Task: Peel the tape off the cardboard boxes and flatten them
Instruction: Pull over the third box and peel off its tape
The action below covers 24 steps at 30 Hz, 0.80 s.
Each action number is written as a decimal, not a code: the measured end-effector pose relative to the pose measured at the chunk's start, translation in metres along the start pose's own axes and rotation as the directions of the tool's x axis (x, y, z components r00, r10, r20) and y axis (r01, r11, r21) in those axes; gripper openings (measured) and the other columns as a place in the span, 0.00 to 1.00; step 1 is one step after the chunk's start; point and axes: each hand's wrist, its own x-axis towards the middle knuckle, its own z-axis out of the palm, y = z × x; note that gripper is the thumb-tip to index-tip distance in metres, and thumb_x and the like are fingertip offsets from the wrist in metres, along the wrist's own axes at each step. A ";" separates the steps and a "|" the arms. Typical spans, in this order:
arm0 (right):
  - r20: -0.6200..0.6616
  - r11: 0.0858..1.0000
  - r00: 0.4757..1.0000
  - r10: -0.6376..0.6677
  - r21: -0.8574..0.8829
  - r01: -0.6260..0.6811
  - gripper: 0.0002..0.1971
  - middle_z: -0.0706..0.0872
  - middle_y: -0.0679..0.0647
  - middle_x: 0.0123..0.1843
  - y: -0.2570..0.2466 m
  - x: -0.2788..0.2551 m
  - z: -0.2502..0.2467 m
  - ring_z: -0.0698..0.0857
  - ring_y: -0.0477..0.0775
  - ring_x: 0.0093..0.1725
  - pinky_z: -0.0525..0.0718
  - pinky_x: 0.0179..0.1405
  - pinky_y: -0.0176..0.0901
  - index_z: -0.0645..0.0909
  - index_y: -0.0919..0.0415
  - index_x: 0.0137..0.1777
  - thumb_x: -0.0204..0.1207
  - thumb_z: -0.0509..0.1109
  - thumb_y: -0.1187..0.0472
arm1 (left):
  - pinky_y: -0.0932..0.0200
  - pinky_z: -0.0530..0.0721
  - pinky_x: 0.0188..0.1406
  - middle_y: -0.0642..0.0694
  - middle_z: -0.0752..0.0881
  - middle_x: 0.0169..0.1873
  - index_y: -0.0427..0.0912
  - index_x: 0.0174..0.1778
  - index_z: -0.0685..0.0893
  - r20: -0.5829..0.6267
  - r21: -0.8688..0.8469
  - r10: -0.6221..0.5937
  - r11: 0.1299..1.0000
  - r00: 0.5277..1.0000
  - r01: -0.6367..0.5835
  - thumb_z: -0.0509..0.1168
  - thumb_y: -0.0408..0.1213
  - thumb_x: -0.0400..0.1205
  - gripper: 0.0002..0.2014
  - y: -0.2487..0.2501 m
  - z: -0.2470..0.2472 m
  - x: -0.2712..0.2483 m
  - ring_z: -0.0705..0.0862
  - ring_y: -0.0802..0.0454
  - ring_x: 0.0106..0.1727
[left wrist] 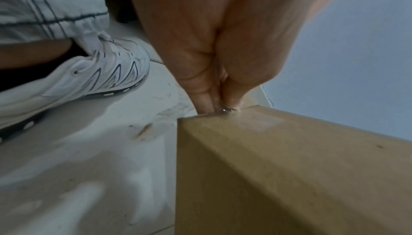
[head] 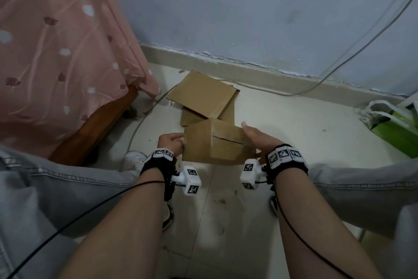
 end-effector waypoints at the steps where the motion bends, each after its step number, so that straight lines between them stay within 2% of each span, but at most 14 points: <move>1: 0.054 1.000 0.998 0.011 0.009 -0.011 0.49 0.61 0.55 0.86 0.003 -0.004 -0.001 0.69 0.64 0.80 0.69 0.79 0.64 0.48 0.38 0.86 0.68 0.55 0.18 | 0.41 0.89 0.53 0.36 0.91 0.42 0.40 0.48 0.92 -0.020 0.000 0.008 1.000 1.000 -0.008 0.65 0.28 0.76 0.11 0.000 0.000 0.001 0.90 0.38 0.45; 2: 0.127 1.000 0.992 0.020 0.004 -0.021 0.57 0.57 0.53 0.87 0.003 -0.009 -0.001 0.67 0.65 0.80 0.71 0.77 0.66 0.42 0.33 0.85 0.59 0.65 0.18 | 0.41 0.89 0.53 0.36 0.91 0.41 0.37 0.50 0.92 -0.044 0.011 0.014 1.000 0.999 -0.014 0.66 0.29 0.76 0.11 0.003 -0.001 -0.001 0.90 0.38 0.44; 4: 0.181 0.992 0.982 0.049 -0.123 -0.027 0.72 0.50 0.51 0.88 0.000 -0.009 0.002 0.64 0.66 0.82 0.73 0.75 0.69 0.32 0.26 0.81 0.45 0.83 0.27 | 0.46 0.89 0.53 0.35 0.91 0.40 0.36 0.50 0.92 -0.098 0.042 0.023 0.999 0.995 -0.019 0.68 0.32 0.78 0.10 0.007 -0.001 -0.002 0.90 0.39 0.41; 6: 0.071 0.959 0.996 0.059 -0.282 -0.037 0.79 0.52 0.56 0.85 -0.004 -0.005 0.004 0.65 0.70 0.80 0.77 0.69 0.73 0.30 0.20 0.76 0.36 0.89 0.34 | 0.54 0.87 0.49 0.36 0.91 0.38 0.37 0.49 0.92 -0.090 0.046 0.014 0.999 0.996 -0.010 0.68 0.34 0.80 0.09 0.012 0.001 -0.005 0.88 0.43 0.34; 7: -0.004 0.947 0.998 0.058 -0.315 -0.056 0.77 0.54 0.59 0.83 -0.007 -0.005 0.004 0.68 0.72 0.77 0.80 0.66 0.74 0.31 0.18 0.75 0.38 0.90 0.37 | 0.55 0.86 0.48 0.36 0.90 0.37 0.38 0.49 0.92 -0.071 0.042 0.018 0.999 0.997 -0.015 0.67 0.34 0.80 0.08 0.014 0.004 -0.004 0.87 0.44 0.33; 9: -0.095 0.935 0.994 0.062 -0.342 -0.091 0.68 0.62 0.62 0.77 -0.005 -0.007 0.001 0.75 0.73 0.70 0.82 0.62 0.72 0.37 0.16 0.73 0.46 0.88 0.43 | 0.46 0.89 0.53 0.37 0.91 0.36 0.38 0.49 0.92 -0.026 0.023 0.038 0.999 0.999 -0.038 0.68 0.35 0.79 0.09 0.019 0.008 -0.001 0.90 0.41 0.39; 11: -0.117 0.938 0.991 0.065 -0.332 -0.101 0.63 0.69 0.61 0.72 0.003 -0.005 -0.006 0.79 0.71 0.65 0.82 0.63 0.71 0.44 0.16 0.71 0.45 0.86 0.43 | 0.42 0.89 0.52 0.37 0.90 0.37 0.34 0.51 0.90 0.026 -0.015 0.047 0.999 0.999 -0.047 0.69 0.32 0.80 0.09 0.025 0.012 -0.001 0.89 0.40 0.41; 13: -0.130 0.939 0.990 0.058 -0.329 -0.098 0.62 0.72 0.60 0.70 0.010 -0.007 -0.011 0.79 0.68 0.64 0.79 0.67 0.69 0.46 0.19 0.72 0.44 0.86 0.42 | 0.45 0.89 0.49 0.35 0.88 0.38 0.31 0.53 0.89 0.041 -0.034 0.025 0.999 0.999 -0.024 0.67 0.29 0.82 0.08 0.030 0.019 -0.003 0.88 0.41 0.38; 16: -0.210 0.966 0.975 0.072 -0.227 -0.120 0.55 0.66 0.59 0.71 0.016 -0.008 -0.010 0.77 0.63 0.55 0.79 0.63 0.58 0.48 0.24 0.77 0.61 0.84 0.53 | 0.49 0.90 0.35 0.32 0.86 0.35 0.27 0.44 0.86 0.024 -0.011 -0.021 1.000 0.999 0.021 0.61 0.27 0.84 0.10 0.033 0.025 -0.003 0.87 0.41 0.31; 18: -0.322 0.988 0.941 0.102 -0.080 -0.135 0.50 0.60 0.59 0.73 0.020 -0.005 -0.012 0.74 0.64 0.54 0.79 0.62 0.58 0.52 0.27 0.77 0.67 0.79 0.63 | 0.56 0.84 0.22 0.31 0.78 0.30 0.26 0.37 0.80 -0.028 0.043 -0.063 0.997 0.998 0.064 0.53 0.27 0.85 0.15 0.025 0.016 0.002 0.82 0.43 0.25; 19: -0.382 0.991 0.916 0.123 -0.008 -0.136 0.48 0.58 0.60 0.74 0.025 -0.003 -0.018 0.74 0.66 0.56 0.79 0.63 0.59 0.53 0.28 0.77 0.69 0.76 0.67 | 0.57 0.84 0.25 0.32 0.78 0.31 0.26 0.41 0.80 -0.029 0.037 -0.105 0.994 0.994 0.106 0.52 0.27 0.85 0.13 0.018 0.009 0.005 0.82 0.43 0.28; 21: -0.436 0.985 0.885 0.163 0.127 -0.119 0.47 0.57 0.61 0.76 0.035 0.000 -0.033 0.72 0.71 0.66 0.76 0.67 0.60 0.53 0.30 0.78 0.71 0.73 0.69 | 0.54 0.86 0.39 0.32 0.86 0.40 0.28 0.54 0.84 -0.072 0.033 -0.177 0.983 0.982 0.179 0.57 0.24 0.84 0.11 0.010 -0.002 0.009 0.87 0.38 0.43; 22: -0.437 0.978 0.883 0.173 0.179 -0.103 0.48 0.59 0.61 0.76 0.040 0.001 -0.041 0.70 0.71 0.70 0.74 0.69 0.61 0.52 0.32 0.79 0.70 0.76 0.67 | 0.52 0.86 0.47 0.32 0.88 0.47 0.31 0.57 0.85 -0.098 0.118 -0.142 0.981 0.985 0.153 0.58 0.25 0.85 0.12 0.006 -0.006 0.010 0.88 0.37 0.51; 24: -0.454 0.959 0.871 0.186 0.278 -0.061 0.54 0.66 0.60 0.75 0.046 0.006 -0.054 0.67 0.70 0.74 0.73 0.73 0.66 0.50 0.35 0.80 0.63 0.83 0.61 | 0.51 0.83 0.52 0.35 0.90 0.48 0.36 0.55 0.87 -0.079 0.264 -0.105 0.957 0.991 0.122 0.53 0.36 0.89 0.16 0.007 -0.006 0.009 0.87 0.40 0.54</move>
